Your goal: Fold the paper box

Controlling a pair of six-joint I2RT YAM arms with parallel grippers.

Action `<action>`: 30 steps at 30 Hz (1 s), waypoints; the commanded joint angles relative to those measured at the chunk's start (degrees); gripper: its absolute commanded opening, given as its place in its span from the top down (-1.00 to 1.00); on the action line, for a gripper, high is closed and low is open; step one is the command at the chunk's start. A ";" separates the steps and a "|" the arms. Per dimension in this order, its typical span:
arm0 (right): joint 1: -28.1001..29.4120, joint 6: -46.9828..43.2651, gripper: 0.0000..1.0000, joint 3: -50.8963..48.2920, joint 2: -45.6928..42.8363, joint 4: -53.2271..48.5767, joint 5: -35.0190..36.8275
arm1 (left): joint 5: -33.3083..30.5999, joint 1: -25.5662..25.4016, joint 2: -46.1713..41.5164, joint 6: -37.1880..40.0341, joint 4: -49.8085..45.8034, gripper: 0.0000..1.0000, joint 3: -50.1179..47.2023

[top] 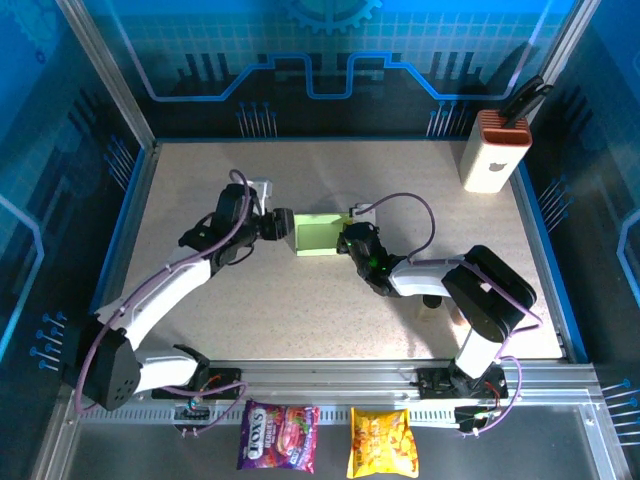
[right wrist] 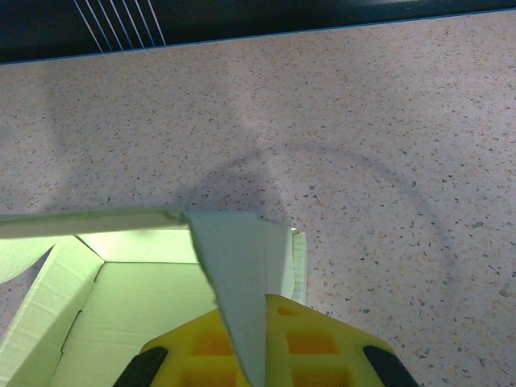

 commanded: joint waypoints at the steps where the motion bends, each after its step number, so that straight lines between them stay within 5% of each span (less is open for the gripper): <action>1: 0.73 -0.32 1.00 -1.91 2.38 -9.27 -1.06 | 4.63 2.55 4.09 -2.08 -4.49 -0.30 3.18; 5: 0.79 -0.65 1.00 -1.45 2.31 -9.73 -1.19 | 12.16 4.23 7.68 -4.65 -2.40 -0.47 3.89; 11: 0.78 -0.79 1.00 -1.41 1.99 -10.05 -1.20 | 16.90 6.25 13.06 -11.62 0.53 -1.00 5.14; 22: 0.79 -1.39 1.00 -0.70 1.15 -10.91 -1.37 | 26.61 8.26 20.76 -19.45 5.90 -0.91 8.38; 30: 0.79 -2.24 1.00 -0.36 0.30 -12.06 -0.88 | 19.47 8.89 15.84 -17.47 3.70 -0.94 7.76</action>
